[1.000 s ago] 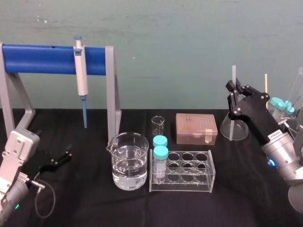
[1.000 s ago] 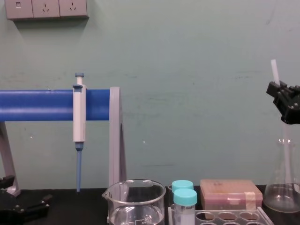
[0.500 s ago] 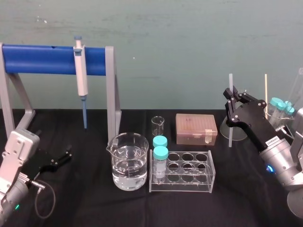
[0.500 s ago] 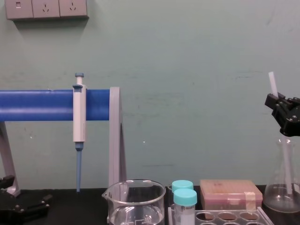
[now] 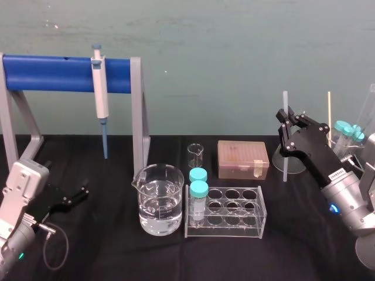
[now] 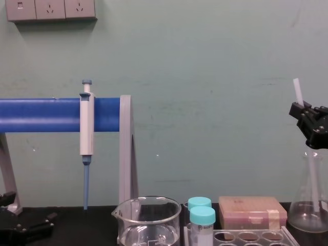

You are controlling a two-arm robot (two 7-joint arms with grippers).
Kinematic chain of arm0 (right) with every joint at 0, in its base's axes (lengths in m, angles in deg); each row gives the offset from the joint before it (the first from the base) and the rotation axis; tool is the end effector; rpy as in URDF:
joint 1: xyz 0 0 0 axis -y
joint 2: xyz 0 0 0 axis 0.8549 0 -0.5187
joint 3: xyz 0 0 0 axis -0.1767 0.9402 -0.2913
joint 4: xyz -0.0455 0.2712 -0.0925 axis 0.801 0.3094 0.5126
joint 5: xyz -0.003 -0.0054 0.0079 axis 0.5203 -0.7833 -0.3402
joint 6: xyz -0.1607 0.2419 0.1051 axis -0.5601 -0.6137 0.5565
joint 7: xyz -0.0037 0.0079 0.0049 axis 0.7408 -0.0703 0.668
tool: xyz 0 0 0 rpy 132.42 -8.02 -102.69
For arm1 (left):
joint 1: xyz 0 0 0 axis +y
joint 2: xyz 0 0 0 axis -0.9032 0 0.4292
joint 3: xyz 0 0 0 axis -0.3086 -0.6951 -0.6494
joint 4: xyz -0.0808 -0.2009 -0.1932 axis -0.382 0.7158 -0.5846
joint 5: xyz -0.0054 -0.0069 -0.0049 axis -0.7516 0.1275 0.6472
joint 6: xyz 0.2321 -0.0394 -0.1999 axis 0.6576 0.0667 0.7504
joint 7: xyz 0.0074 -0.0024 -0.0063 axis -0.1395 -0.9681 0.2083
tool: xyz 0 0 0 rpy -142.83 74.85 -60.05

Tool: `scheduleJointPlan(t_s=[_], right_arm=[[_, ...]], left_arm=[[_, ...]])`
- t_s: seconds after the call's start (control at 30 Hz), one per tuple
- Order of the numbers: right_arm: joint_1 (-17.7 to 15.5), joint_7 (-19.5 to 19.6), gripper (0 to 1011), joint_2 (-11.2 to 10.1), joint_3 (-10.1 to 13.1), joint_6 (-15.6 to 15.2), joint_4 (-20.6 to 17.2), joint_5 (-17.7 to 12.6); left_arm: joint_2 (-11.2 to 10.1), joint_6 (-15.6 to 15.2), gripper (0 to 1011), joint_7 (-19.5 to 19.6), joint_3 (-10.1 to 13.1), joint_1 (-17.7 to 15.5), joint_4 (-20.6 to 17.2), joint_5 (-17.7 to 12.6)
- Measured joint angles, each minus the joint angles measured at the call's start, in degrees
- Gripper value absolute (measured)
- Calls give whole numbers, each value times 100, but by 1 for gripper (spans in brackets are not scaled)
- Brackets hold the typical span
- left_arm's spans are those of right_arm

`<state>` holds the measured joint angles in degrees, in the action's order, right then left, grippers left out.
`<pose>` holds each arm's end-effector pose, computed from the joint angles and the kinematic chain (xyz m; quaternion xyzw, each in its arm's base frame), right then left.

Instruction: Pick up the stirring rod with one hand, then place it down.

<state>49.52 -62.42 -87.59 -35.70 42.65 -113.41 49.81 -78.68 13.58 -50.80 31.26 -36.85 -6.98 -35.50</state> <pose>0.4121 -0.0671 -0.2858 0.1269 -0.1905 -0.4949 0.8383 0.3581 0.0828 -0.3023 0.1415 -0.1325 0.5799 0.7913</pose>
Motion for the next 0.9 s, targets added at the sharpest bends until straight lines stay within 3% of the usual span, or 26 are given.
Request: scheduleJointPlan(t_s=[0.9], right_arm=[[4,0,67,-5,-4,1,-8,-5]], left_arm=[[0,0,1000,0,0,0,0,0]])
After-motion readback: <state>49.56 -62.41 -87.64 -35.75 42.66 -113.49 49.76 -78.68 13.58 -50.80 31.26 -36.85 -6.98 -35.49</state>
